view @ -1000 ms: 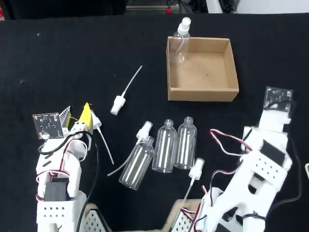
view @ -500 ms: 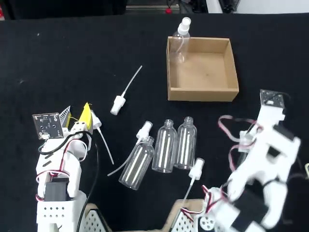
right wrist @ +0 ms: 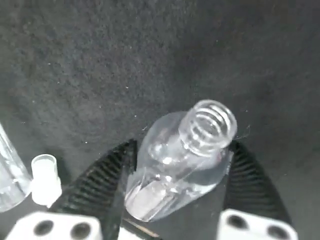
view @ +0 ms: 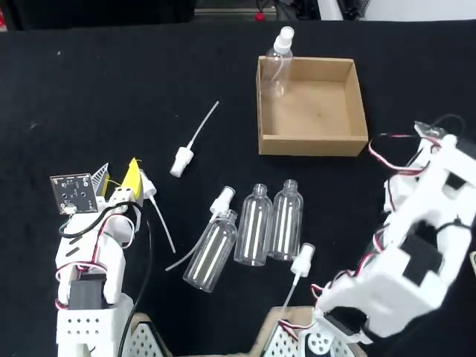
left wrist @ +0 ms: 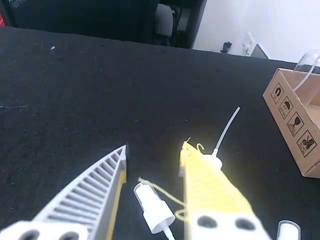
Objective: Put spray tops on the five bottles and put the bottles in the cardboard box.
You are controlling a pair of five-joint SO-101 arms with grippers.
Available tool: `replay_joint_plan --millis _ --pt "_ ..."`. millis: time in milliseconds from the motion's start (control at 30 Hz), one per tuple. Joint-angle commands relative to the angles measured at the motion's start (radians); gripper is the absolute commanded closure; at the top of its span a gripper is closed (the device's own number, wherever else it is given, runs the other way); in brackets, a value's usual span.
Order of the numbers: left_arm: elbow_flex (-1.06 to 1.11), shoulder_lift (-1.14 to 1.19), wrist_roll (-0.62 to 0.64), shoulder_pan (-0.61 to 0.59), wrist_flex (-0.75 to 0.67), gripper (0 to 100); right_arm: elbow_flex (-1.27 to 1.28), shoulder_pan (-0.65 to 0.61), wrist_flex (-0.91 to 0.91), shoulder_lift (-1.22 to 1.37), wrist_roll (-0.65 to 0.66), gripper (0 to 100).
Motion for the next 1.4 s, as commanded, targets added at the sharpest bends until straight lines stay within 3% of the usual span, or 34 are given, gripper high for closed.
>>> replay_joint_plan --millis 0,200,333,600,833,1133,1367 --pt "0.022 0.0 -0.006 -0.004 -0.017 83 -0.186 0.014 0.11 0.102 -0.054 64.2" --pt "0.022 0.0 -0.006 -0.004 -0.017 83 -0.407 0.021 0.264 0.269 -0.121 66.8" --pt "0.022 0.0 -0.006 -0.004 -0.017 83 -0.498 0.048 0.267 0.352 -0.27 67.3" --pt "0.022 0.0 -0.008 -0.005 -0.017 83 -0.579 0.064 0.272 0.375 -0.388 67.3" --pt "0.022 -0.002 -0.006 -0.004 -0.017 83 -0.576 0.115 0.267 0.381 -0.353 67.4" --pt "0.022 -0.002 -0.006 -0.007 -0.017 83 -0.587 0.035 0.267 0.507 -0.333 67.6" --pt "0.022 -0.002 -0.008 -0.004 -0.017 83 -0.615 0.041 0.267 0.496 -0.333 78.6"
